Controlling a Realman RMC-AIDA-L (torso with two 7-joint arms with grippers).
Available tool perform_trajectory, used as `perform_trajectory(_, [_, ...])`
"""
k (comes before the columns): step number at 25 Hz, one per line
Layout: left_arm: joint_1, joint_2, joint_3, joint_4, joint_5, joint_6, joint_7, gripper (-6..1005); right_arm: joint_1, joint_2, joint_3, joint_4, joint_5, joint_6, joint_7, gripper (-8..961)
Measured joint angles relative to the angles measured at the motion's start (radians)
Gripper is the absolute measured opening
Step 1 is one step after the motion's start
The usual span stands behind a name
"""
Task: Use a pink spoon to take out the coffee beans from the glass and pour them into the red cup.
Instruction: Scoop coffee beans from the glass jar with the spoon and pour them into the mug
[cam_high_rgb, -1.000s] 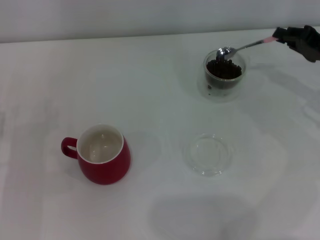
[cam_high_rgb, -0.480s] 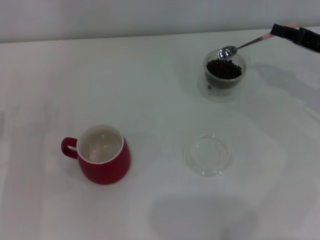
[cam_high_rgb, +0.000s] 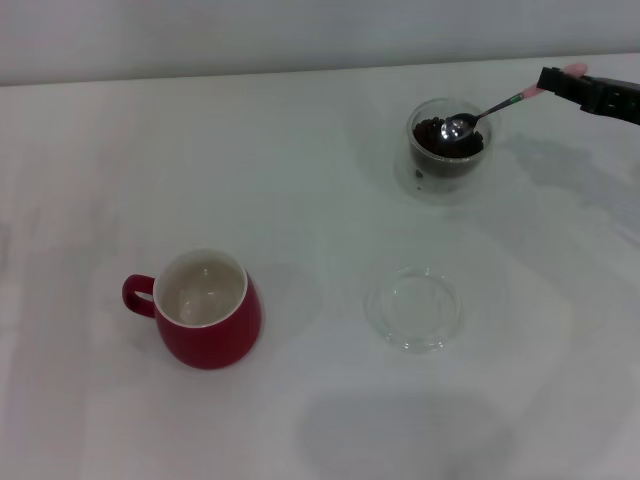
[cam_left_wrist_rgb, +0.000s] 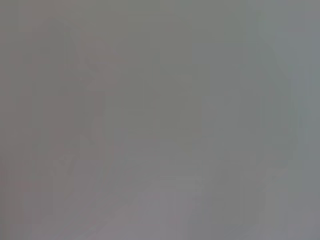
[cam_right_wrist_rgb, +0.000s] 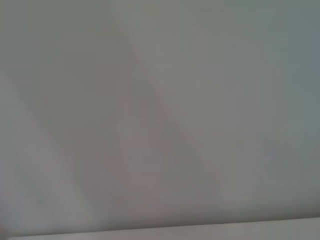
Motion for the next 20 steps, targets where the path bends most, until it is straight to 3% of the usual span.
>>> perform_trajectory(20, [-0.001, -0.002, 0.000, 0.006, 0.005, 0.000, -0.002, 727, 0.023, -0.012, -0.002, 0.001, -0.112, -0.039, 0.160, 218])
